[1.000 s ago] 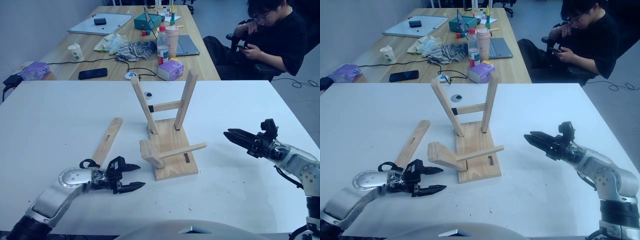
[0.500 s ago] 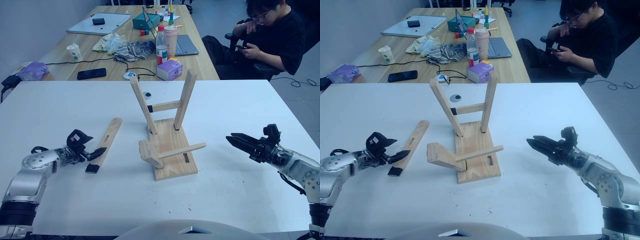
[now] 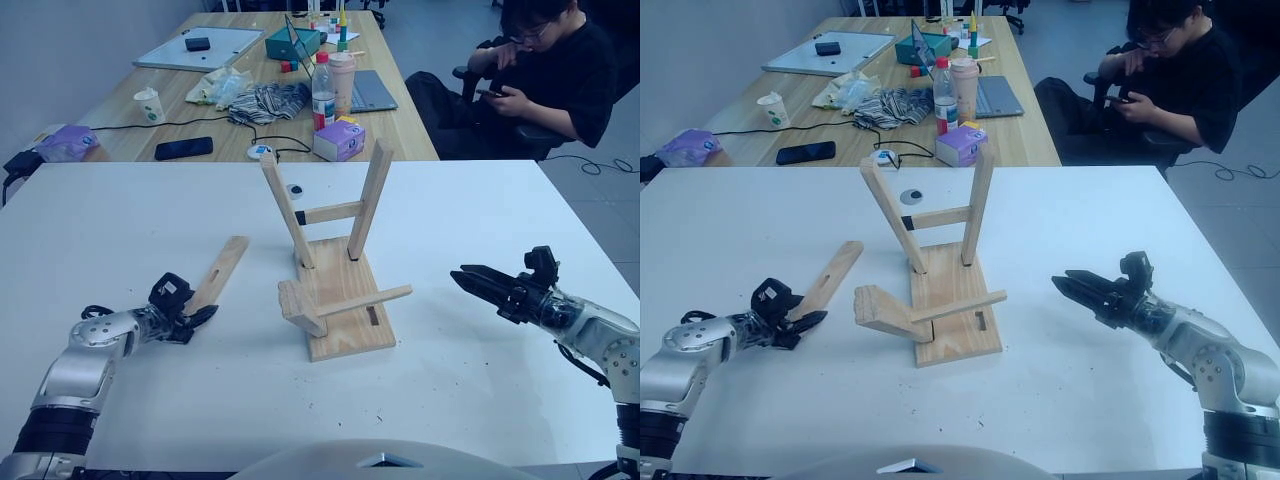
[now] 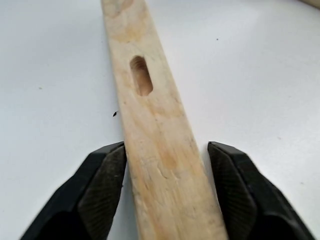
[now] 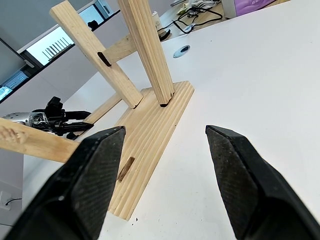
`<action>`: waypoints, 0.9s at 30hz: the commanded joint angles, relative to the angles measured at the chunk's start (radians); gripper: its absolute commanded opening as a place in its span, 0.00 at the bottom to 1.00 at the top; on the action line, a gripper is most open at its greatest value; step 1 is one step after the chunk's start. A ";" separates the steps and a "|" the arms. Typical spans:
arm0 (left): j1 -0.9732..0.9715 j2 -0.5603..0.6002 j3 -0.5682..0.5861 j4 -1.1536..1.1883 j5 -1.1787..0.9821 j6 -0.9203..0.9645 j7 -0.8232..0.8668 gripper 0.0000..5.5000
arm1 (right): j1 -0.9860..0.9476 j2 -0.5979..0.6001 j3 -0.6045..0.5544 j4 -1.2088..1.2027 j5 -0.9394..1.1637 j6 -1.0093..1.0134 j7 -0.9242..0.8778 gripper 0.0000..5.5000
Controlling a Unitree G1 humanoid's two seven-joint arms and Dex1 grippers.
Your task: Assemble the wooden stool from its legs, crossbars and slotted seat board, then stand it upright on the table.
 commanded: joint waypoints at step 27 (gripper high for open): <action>-0.632 -0.264 0.165 -0.520 -1.123 0.438 0.191 0.36 | -0.690 0.195 -0.005 -0.238 0.903 0.074 -0.600 0.68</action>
